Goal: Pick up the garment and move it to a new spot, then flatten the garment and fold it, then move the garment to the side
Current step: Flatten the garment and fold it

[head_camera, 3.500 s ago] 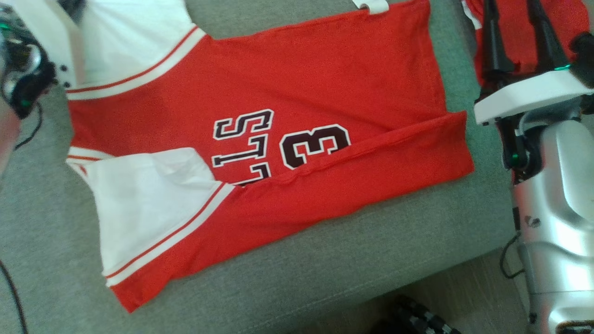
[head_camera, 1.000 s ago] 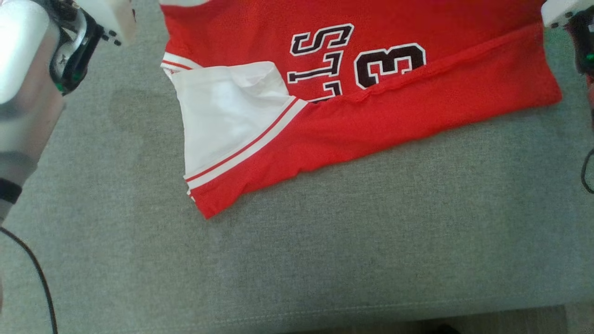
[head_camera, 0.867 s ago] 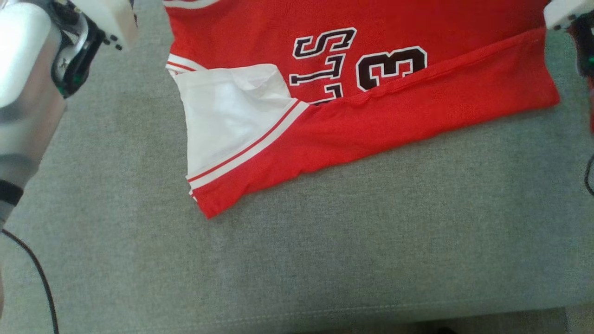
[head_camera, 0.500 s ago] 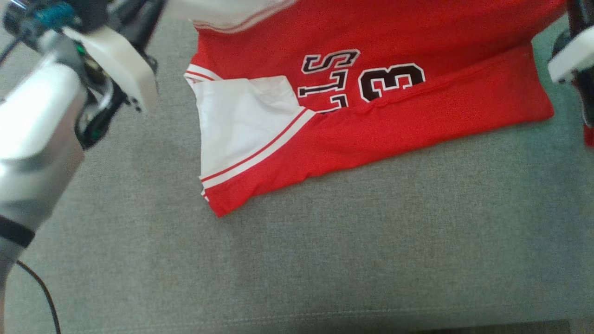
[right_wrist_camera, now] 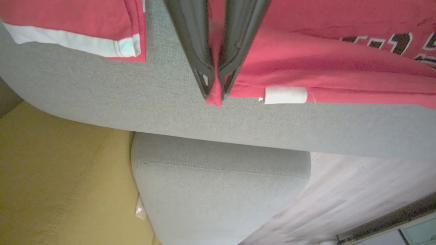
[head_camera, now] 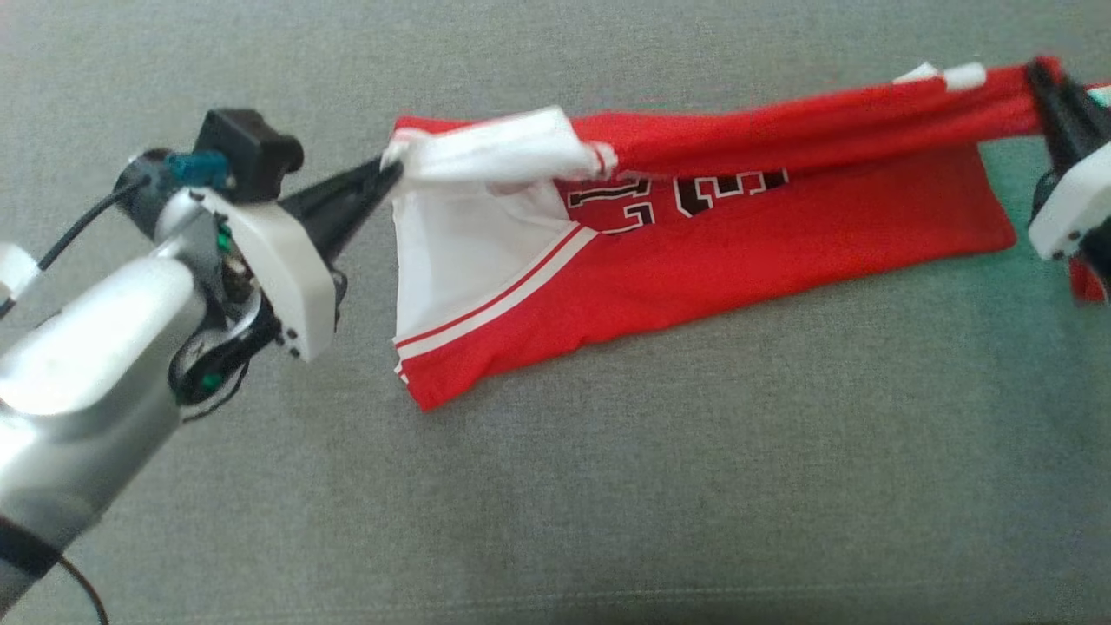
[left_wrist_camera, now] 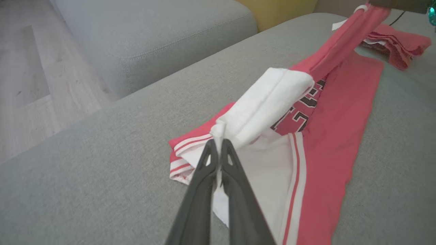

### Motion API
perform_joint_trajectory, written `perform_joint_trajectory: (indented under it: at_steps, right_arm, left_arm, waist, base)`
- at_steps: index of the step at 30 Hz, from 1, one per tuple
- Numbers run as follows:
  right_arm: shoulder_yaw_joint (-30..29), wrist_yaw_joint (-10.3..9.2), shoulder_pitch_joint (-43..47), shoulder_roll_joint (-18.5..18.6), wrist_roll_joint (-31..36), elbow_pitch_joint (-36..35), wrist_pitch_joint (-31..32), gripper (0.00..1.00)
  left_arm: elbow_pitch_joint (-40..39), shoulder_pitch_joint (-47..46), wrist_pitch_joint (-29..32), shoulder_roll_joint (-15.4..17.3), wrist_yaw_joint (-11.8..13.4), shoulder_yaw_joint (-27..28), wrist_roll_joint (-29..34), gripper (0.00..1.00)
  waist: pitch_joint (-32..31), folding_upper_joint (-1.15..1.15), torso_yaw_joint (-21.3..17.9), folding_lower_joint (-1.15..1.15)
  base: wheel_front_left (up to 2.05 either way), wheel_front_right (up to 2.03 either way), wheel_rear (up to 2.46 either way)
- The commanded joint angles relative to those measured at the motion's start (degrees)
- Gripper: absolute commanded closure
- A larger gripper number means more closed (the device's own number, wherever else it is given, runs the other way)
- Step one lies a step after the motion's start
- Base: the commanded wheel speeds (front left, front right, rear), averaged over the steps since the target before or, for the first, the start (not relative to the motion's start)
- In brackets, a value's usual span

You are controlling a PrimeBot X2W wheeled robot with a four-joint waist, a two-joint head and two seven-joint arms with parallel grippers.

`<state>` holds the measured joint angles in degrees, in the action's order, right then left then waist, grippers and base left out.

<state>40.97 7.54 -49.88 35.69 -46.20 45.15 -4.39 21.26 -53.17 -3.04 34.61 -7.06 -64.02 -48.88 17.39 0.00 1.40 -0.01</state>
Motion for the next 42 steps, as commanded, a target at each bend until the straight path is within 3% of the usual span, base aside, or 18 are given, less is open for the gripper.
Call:
perform_joint_trajectory:
  at_steps: [1,13,22,23,24,25,26,27,31,38,39,42]
  right_arm:
    - [0.73,-0.05,1.11,1.96,-0.39,-1.36,0.22,1.00]
    - [9.76,-0.05,3.46,6.44,-3.12,-3.46,10.51,1.00]
    - [12.43,-0.05,3.70,8.18,-6.08,-4.18,16.18,1.00]
    - [12.43,-0.05,3.64,8.14,-6.29,-3.96,16.55,0.65]
    - [12.32,-0.05,3.64,8.01,-6.65,-3.47,17.15,0.00]
    - [12.14,-0.05,3.65,7.80,-7.01,-2.91,17.75,0.00]
    - [12.08,-0.05,3.61,7.59,-7.17,-2.69,18.02,0.00]
    - [11.67,-0.05,3.48,7.39,-7.41,-2.37,17.77,0.00]
    - [9.73,-0.05,3.21,6.36,-7.84,-1.46,14.58,0.00]
    - [2.76,-0.05,4.20,2.28,-8.71,-1.62,1.08,0.00]
    - [2.76,-0.05,4.20,2.28,-8.71,-1.62,1.08,0.00]
    - [-0.20,-0.05,5.58,-0.08,-7.99,-2.69,-5.88,0.00]
  left_arm:
    - [-1.39,-1.79,0.29,3.25,0.07,2.63,-0.59,1.00]
    - [-11.51,3.86,9.53,8.22,-0.33,-1.06,-9.66,1.00]
    - [-13.23,4.74,11.97,8.88,-0.39,-3.40,-11.31,1.00]
    - [-13.08,4.90,12.16,8.74,-0.40,-3.64,-11.62,1.00]
    - [-12.98,5.10,12.30,8.54,-0.40,-3.83,-11.93,1.00]
    - [-12.85,5.29,11.68,8.30,-0.29,-3.61,-12.09,0.58]
    - [-12.41,5.56,10.75,8.05,0.27,-3.27,-12.05,0.04]
    - [-11.84,5.89,10.10,7.85,0.80,-3.15,-11.91,0.00]
    - [-9.55,7.16,5.71,6.93,3.19,-2.21,-10.56,0.00]
    - [-5.30,9.45,-9.60,3.28,12.25,6.09,-10.57,0.00]
    - [-5.30,9.45,-9.60,3.28,12.25,6.09,-10.57,0.00]
    - [-5.28,11.49,-11.75,1.33,15.62,10.94,-9.21,0.00]
  waist:
    - [-0.21,0.00,0.03,0.01]
    - [-1.52,0.00,-0.65,0.01]
    - [-1.33,0.00,-1.70,0.01]
    - [-1.36,0.00,-1.83,0.01]
    - [-1.43,0.00,-1.96,0.01]
    - [-1.58,0.00,-2.10,0.01]
    - [-1.78,0.00,-2.27,0.01]
    - [-1.98,0.00,-2.44,0.01]
    - [-3.20,0.00,-3.06,0.01]
    - [-5.85,0.00,-3.63,0.01]
    - [-5.85,0.00,-3.63,0.01]
    - [-6.89,0.00,-3.77,0.01]
  base:
    - [0.00,0.00,0.00]
    - [0.00,0.00,0.00]
    - [0.00,0.00,0.00]
    - [0.00,0.00,0.00]
    - [0.00,0.00,0.00]
    - [0.00,0.00,0.00]
    - [0.00,0.00,0.00]
    - [0.00,0.00,0.00]
    - [0.00,0.00,0.00]
    - [0.00,0.00,0.00]
    - [0.00,0.00,0.00]
    - [0.00,0.00,0.00]
